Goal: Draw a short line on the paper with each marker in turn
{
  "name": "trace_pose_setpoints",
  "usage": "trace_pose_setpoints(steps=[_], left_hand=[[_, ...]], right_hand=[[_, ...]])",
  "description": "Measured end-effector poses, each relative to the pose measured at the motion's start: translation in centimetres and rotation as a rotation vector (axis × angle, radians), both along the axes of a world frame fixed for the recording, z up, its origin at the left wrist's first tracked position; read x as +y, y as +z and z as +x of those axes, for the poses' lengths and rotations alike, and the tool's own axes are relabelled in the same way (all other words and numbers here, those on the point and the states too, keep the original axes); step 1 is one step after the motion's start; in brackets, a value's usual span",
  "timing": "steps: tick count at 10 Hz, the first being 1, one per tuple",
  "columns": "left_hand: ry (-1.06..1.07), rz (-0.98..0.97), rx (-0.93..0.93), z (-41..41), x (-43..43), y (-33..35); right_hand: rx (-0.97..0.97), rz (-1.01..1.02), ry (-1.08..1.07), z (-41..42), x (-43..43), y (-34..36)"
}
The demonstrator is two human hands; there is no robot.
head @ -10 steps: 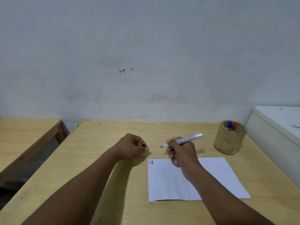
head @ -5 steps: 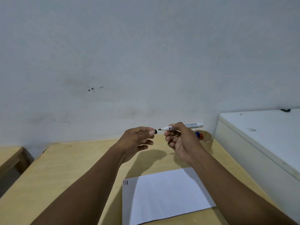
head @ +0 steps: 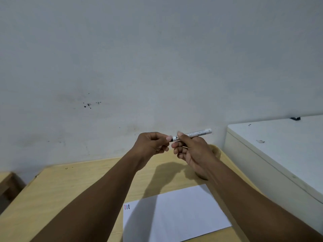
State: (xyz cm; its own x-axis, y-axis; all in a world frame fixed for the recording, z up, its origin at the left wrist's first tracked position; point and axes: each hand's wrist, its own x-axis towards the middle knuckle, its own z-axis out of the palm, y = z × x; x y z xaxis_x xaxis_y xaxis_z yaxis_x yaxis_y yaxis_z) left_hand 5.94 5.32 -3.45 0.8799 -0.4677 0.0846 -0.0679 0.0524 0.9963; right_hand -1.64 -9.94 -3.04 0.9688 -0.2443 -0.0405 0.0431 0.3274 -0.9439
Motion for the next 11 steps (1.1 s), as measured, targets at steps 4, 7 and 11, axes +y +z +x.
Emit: trace_pose_setpoints(steps=[4,7,11], left_hand=[[0.141,0.224,-0.321,2.0,-3.8,4.0],[0.072,0.448,-0.511,1.0,-9.0,3.1],[0.027,0.695,-0.524,0.6,-8.3,3.4]], right_hand=[[0.063,-0.724,-0.283,-1.5,-8.3,2.6],[0.083,-1.093,-0.252,-1.1,-9.5,-0.3],[0.067,-1.058,-0.388,-0.8,-10.4,-1.3]])
